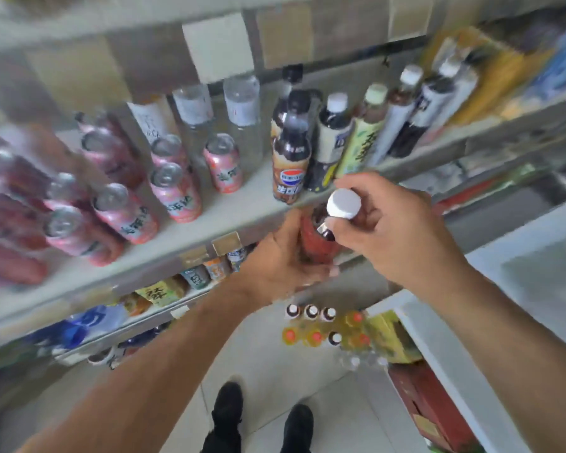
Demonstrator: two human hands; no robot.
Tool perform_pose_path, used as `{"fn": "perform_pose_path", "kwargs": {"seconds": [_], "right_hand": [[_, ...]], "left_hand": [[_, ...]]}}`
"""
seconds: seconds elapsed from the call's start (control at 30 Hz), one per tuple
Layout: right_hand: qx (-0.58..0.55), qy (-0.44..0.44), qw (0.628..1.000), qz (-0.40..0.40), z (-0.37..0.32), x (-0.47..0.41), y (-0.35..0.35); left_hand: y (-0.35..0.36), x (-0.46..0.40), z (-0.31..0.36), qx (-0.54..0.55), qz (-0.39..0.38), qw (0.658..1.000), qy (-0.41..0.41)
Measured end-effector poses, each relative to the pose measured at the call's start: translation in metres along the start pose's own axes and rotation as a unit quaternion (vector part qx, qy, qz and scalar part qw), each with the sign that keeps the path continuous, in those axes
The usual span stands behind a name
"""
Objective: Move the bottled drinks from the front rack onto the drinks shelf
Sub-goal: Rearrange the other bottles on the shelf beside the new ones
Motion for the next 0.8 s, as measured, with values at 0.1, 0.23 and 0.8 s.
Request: {"fn": "perform_pose_path", "kwargs": {"seconds": [0.1,0.23,0.8], "right_hand": [[-0.017,-0.035,0.998,0.039,-0.039,-0.011,-0.053],[-0.044,-0.066,0.993,0.090,-0.073,-0.015,-0.108],[-0.216,-0.015,0.973,-0.077,-0.105,-0.009,-0.161]], "left_hand": [[-0.015,-0.006,0.062,-0.016,0.041,0.998,0.034],[-0.031,-0.005,0.136,0.061,0.053,0.994,0.074],[-0.085,-0.025,0.287,0.348,0.038,0.917,0.194]]}}
Point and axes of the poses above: each hand's wrist, its own x-axis away from the middle knuckle, its own y-axis out of the palm, z = x × y, the point moved 2 cm from there along -x, towards the middle knuckle, and after that the axes turned 2 degrees about y, right-handed, at the moved point
